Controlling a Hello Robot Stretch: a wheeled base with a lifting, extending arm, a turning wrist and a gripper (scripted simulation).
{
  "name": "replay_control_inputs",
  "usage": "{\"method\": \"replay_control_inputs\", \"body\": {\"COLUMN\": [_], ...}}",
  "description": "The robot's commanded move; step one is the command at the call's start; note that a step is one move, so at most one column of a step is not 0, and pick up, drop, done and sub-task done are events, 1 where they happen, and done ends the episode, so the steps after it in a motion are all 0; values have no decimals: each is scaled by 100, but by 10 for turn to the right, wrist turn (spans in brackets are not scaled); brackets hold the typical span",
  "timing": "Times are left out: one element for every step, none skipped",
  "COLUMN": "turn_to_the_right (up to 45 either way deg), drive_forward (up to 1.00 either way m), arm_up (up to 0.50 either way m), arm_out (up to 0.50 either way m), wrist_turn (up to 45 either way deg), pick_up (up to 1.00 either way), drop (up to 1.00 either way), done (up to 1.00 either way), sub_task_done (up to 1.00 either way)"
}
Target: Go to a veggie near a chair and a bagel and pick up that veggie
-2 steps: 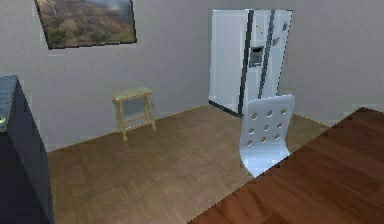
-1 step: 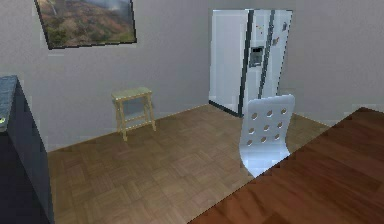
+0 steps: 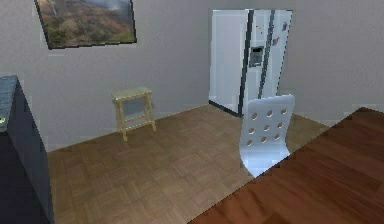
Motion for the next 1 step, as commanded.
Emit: {"method": "replay_control_inputs", "body": {"turn_to_the_right": [0], "drive_forward": [0], "arm_up": [0], "arm_out": [0], "wrist_turn": [0], "pick_up": [0], "drop": [0], "done": [100], "sub_task_done": [0]}}
